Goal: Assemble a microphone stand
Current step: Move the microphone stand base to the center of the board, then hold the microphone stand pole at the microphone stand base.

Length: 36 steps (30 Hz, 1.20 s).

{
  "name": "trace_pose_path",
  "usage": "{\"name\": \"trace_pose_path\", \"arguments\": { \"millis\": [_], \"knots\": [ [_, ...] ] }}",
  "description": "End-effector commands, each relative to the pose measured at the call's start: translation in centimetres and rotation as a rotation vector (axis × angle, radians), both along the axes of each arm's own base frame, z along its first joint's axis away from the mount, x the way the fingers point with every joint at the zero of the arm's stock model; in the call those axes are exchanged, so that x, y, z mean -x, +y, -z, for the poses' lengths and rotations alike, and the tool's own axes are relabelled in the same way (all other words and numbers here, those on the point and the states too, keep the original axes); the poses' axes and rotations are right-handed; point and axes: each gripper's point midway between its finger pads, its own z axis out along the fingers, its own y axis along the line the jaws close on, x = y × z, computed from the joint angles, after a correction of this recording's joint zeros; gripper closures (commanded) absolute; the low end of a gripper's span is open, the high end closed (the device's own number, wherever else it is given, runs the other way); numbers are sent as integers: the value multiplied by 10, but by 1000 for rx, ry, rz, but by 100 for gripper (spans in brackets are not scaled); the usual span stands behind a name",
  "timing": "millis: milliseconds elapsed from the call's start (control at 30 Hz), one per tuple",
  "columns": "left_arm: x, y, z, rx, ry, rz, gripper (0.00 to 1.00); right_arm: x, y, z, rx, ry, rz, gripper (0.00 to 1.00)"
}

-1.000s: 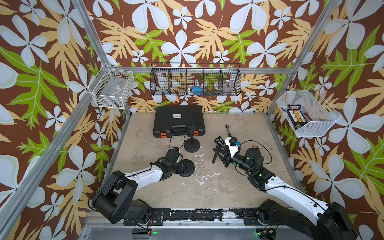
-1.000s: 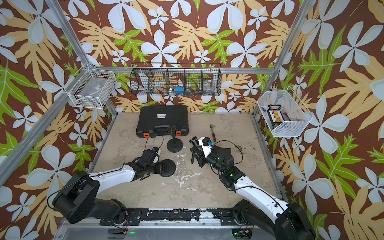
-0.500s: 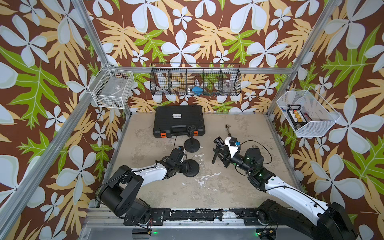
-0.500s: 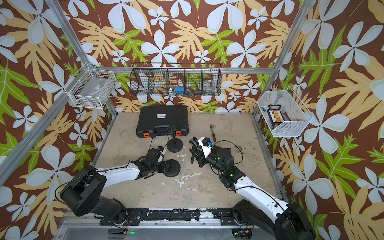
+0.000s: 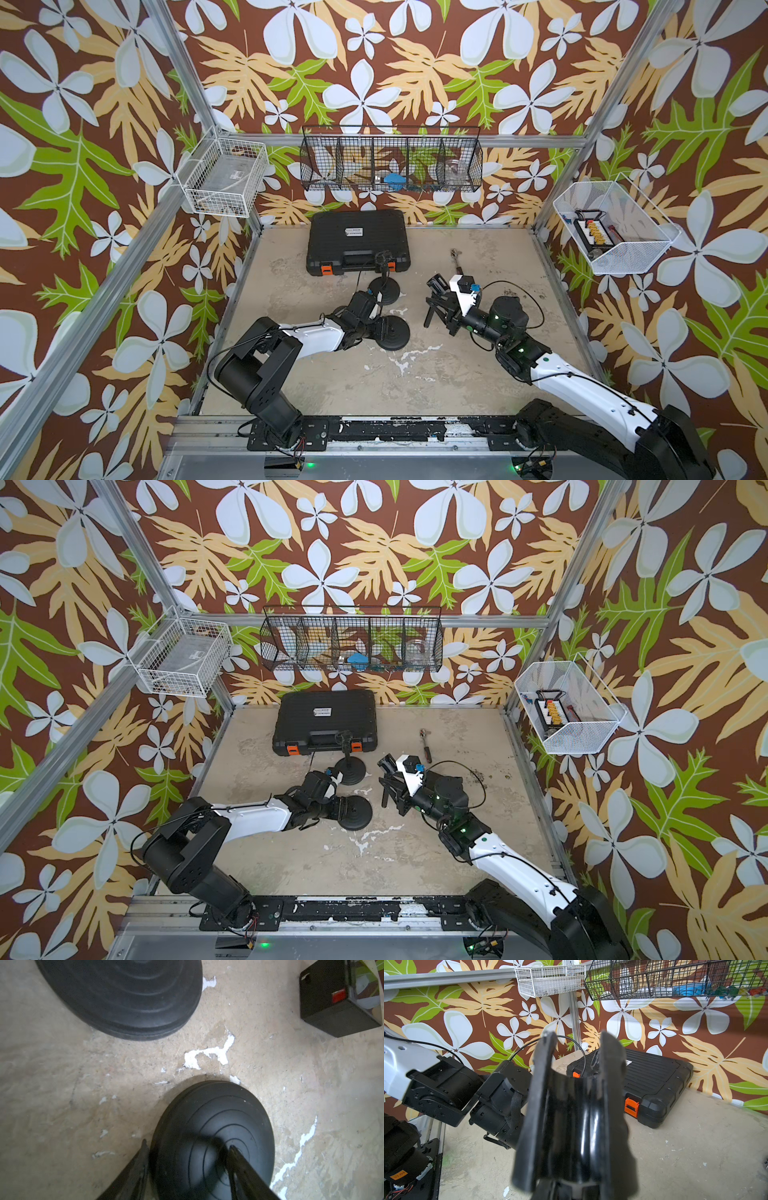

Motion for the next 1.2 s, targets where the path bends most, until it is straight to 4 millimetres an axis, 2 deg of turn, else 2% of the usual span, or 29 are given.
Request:
{"name": "trace_pose_path", "arguments": {
  "millis": [0,167,233,300,400,533,700,933,1167],
  "knots": [
    [-4,-9,-12,38,-22,15,39,1,1,-6,-4,-28,-7,100],
    [-9,-12,-28,33,-53,39,40,3,0,-6,-4,-38,-10,100],
    [-9,-11,-44,49,-91,40,39,7,4,-7,-14,-53,-47,99],
    [-7,-9,-61,62,-137,49,39,19,12,-13,-49,-87,-122,94],
    [-7,5,-83,48,-234,23,39,36,26,-15,-70,-167,-176,91],
    [2,22,-100,66,-371,4,38,36,49,-10,8,-192,-182,90],
    [17,37,-111,79,-476,8,35,30,61,-13,-13,-191,-189,93],
    [39,45,-118,205,-593,13,33,19,67,-12,-18,-216,-168,93],
    [44,49,-117,203,-610,15,34,7,64,-11,-22,-233,-105,91]
  ]
}}
